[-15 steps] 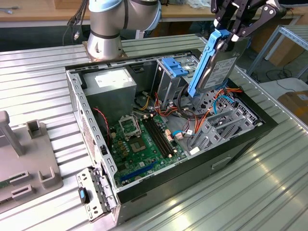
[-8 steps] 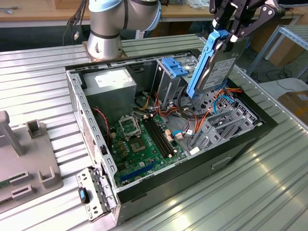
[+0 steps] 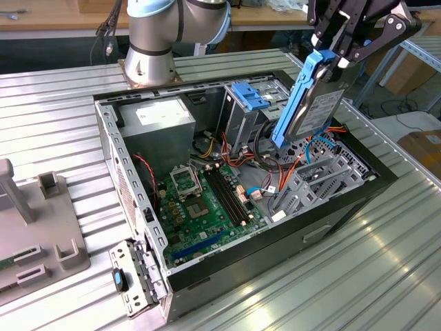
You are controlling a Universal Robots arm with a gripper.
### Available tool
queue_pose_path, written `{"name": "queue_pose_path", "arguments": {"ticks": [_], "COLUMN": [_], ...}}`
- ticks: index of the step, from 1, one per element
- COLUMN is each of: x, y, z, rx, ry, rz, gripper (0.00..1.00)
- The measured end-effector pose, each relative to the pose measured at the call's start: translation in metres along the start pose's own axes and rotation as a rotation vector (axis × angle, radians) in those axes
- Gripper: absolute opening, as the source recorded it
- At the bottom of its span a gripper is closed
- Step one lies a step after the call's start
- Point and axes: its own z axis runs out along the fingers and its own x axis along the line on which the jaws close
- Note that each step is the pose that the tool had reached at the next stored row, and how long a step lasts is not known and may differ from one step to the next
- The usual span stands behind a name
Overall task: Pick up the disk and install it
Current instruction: 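Pick up the disk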
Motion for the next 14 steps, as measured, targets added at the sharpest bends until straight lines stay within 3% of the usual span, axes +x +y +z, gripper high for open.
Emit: {"name": "queue_pose_path", "arguments": {"ticks": [14], "x": [0.0021], "y": [0.0000], "z": [-0.0001], "rx": [0.0000], "ry": [0.0001], "rz": [0.000], "gripper": [0.37]}}
